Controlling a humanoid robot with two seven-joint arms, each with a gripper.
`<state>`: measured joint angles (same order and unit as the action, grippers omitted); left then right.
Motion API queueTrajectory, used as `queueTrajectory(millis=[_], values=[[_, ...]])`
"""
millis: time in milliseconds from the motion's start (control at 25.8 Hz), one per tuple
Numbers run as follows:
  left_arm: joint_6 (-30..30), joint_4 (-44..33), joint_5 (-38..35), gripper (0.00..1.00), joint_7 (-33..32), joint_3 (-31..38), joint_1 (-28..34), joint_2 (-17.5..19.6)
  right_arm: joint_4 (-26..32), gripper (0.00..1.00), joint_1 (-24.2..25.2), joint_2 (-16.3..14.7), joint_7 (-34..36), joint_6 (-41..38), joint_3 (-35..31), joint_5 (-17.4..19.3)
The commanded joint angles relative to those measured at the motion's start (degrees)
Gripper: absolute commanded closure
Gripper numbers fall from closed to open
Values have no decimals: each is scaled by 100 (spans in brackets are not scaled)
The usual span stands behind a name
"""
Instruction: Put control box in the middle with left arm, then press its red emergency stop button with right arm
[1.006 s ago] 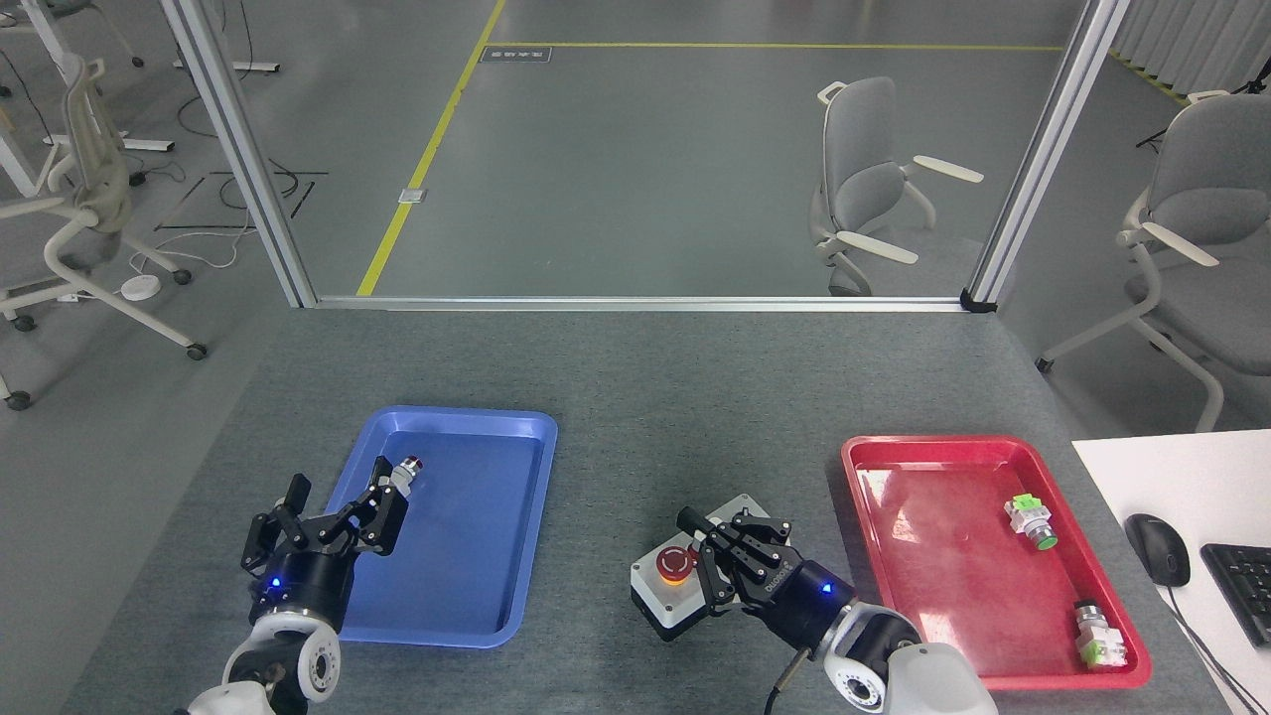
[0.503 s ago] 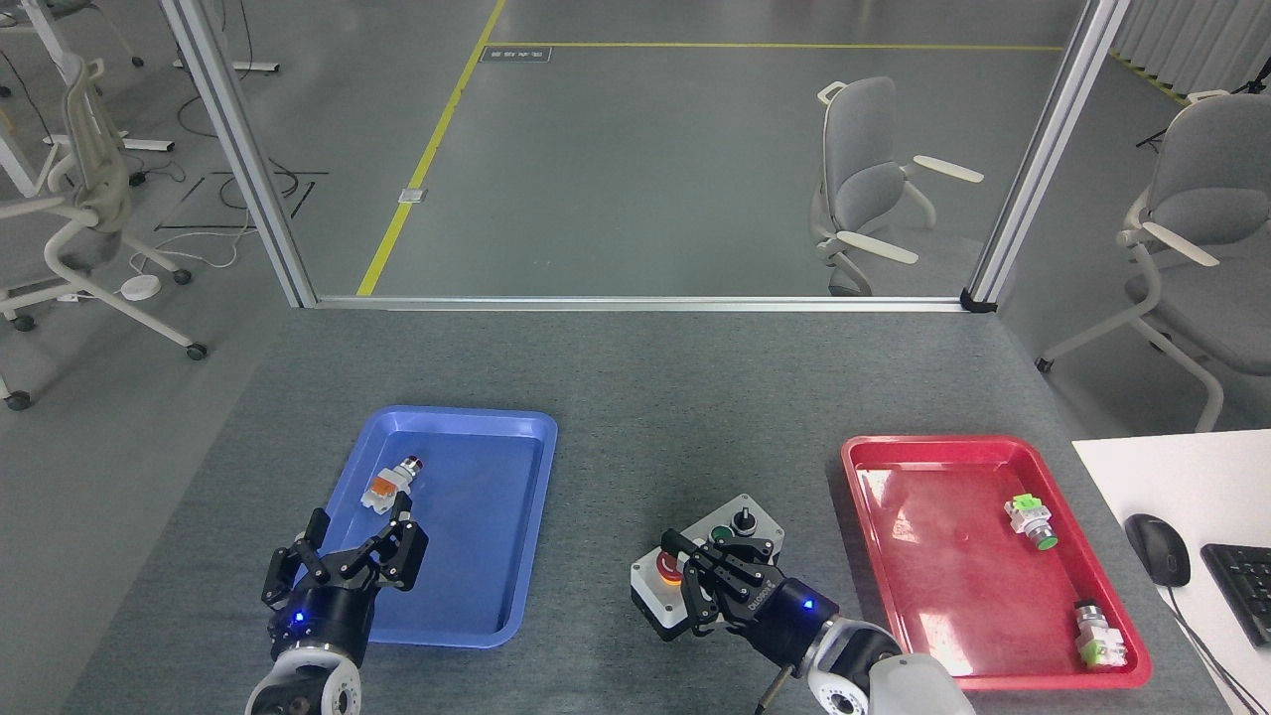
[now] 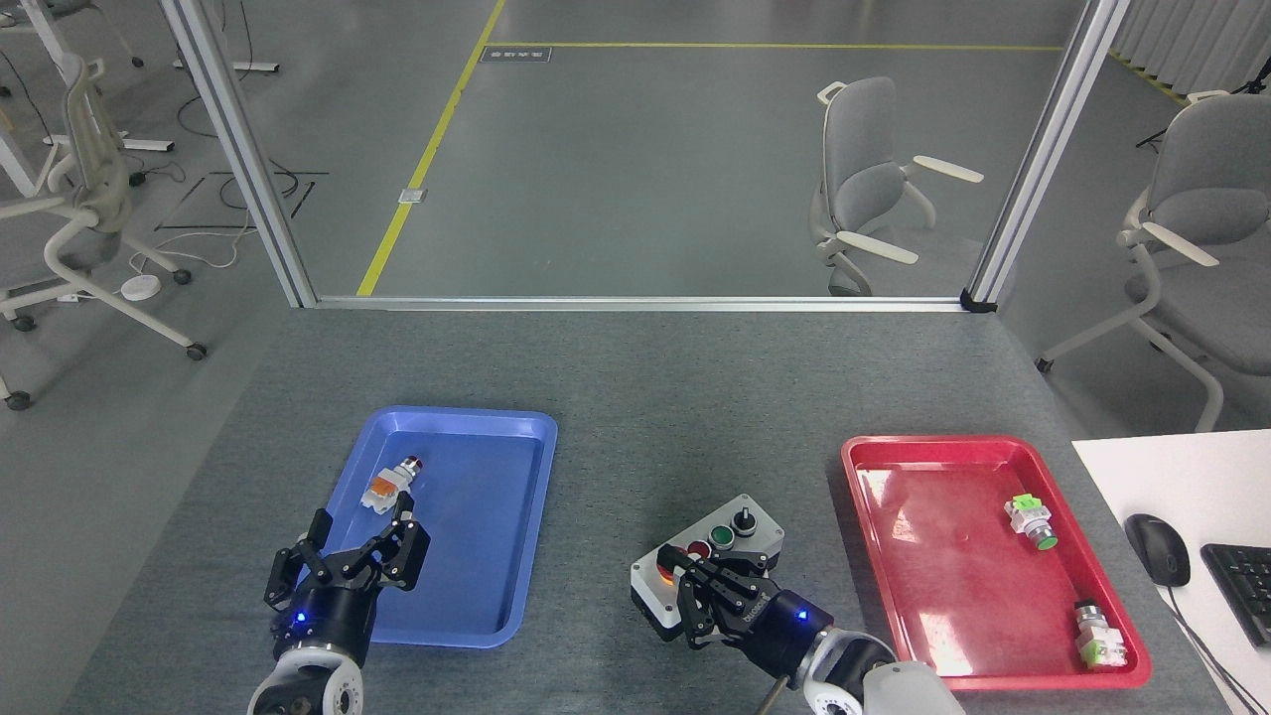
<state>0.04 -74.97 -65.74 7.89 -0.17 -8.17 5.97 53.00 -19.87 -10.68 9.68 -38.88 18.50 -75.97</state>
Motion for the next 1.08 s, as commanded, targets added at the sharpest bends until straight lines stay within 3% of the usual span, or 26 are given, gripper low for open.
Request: queueTrajectory(millis=[0,464,696,812,890,967,1045], values=[[5,0,0,1,2,0,0,1,-211,100,1,22,-28,3,49,-50],[5,0,0,1,2,0,0,1,-378,100,-8,48,-19,3,40,-103],[5,0,0,1,2,0,0,1,-273,100,-254,48,69,302,-48,187],[5,0,0,1,2,0,0,1,-141,100,-421,39,508,653,-48,521],[5,0,0,1,2,0,0,1,-44,100,-474,30,868,926,-92,548],[5,0,0,1,2,0,0,1,43,93,-492,22,1079,1251,-312,548],[5,0,0,1,2,0,0,1,219,76,-492,22,1088,1532,-496,548]])
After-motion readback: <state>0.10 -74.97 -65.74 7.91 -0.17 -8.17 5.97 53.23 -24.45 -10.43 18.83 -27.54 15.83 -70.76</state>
